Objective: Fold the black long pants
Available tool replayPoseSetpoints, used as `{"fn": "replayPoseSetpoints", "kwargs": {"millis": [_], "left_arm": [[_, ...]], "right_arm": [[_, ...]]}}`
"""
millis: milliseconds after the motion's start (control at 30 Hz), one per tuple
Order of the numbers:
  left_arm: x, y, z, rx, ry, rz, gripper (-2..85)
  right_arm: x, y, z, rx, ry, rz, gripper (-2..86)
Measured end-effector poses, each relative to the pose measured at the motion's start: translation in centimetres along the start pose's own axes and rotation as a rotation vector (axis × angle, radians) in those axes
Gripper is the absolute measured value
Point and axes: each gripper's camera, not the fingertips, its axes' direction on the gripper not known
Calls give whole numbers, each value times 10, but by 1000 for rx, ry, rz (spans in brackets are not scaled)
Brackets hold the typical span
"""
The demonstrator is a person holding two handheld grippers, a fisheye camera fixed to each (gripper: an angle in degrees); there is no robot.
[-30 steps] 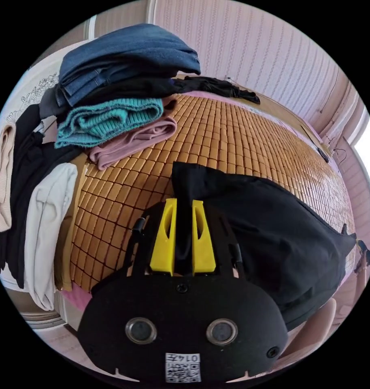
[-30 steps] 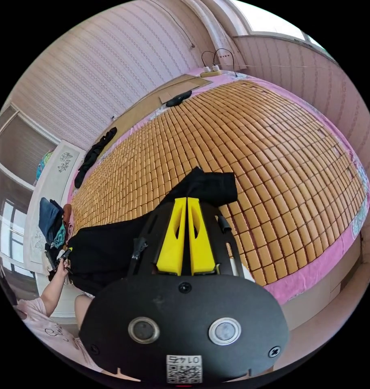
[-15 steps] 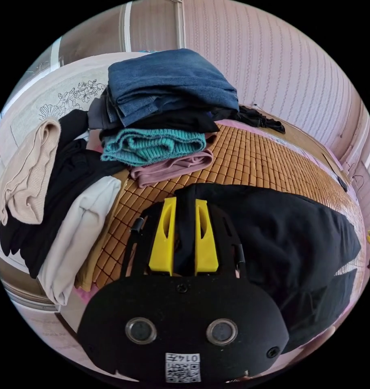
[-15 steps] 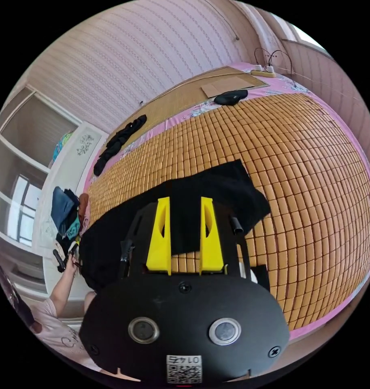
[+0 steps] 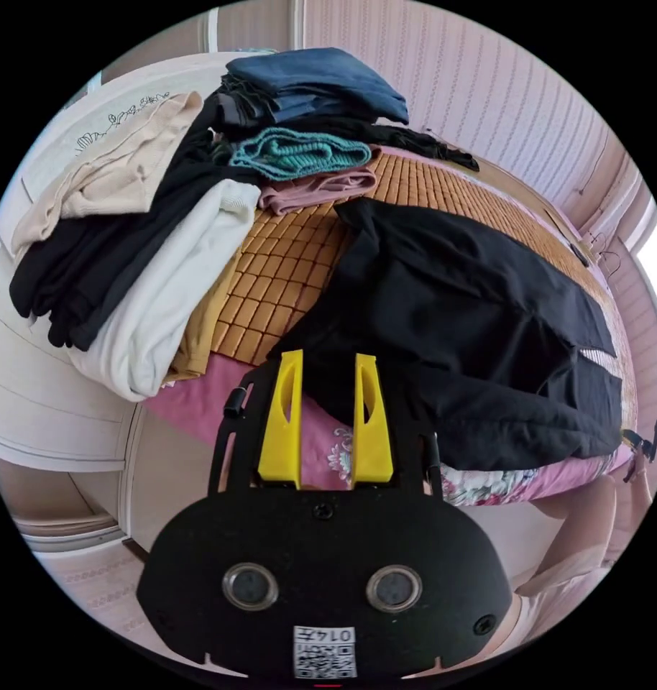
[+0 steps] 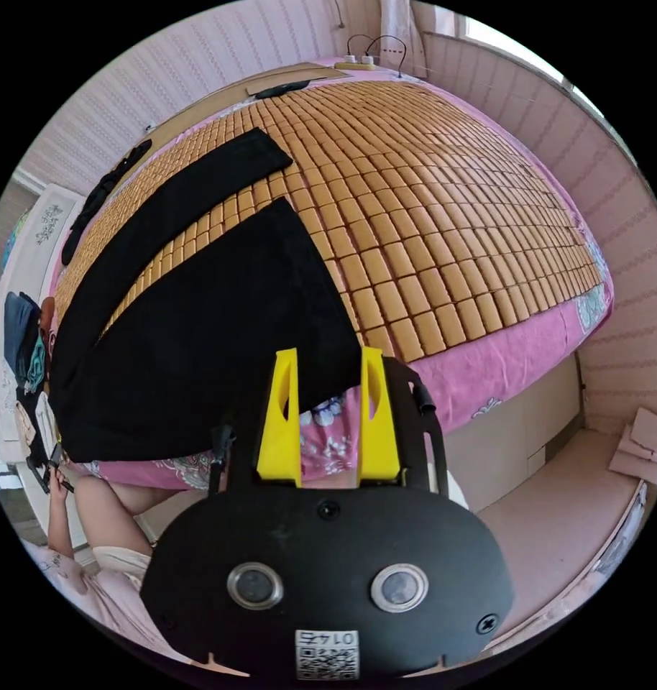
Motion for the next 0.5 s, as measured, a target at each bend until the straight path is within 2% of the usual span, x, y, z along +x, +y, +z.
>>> {"fn": "replayPoseSetpoints", "kwargs": {"millis": [67,133,200,300,433,500], "left_arm": [[8,6,10,-16,-36,76,101],[10,8,9,4,-51,84,98],[8,7,8,-4,-37,71,91],[7,5,5,-48,-15,96,41],[15,12,-3,-33,-22,149,8],[14,18,-12,-5,-24,152,3]], "right_arm": [[-11,1,0,-70,-61,-32,30],[-17,2,-6,-89,-27,-53,19],[-17,8,-25,-30,17,-58,12],[7,24,-49,54,-85,36,5],[13,41,-27,-60,-57,55,3],[8,48,-27,-55,-35,48,3]]}}
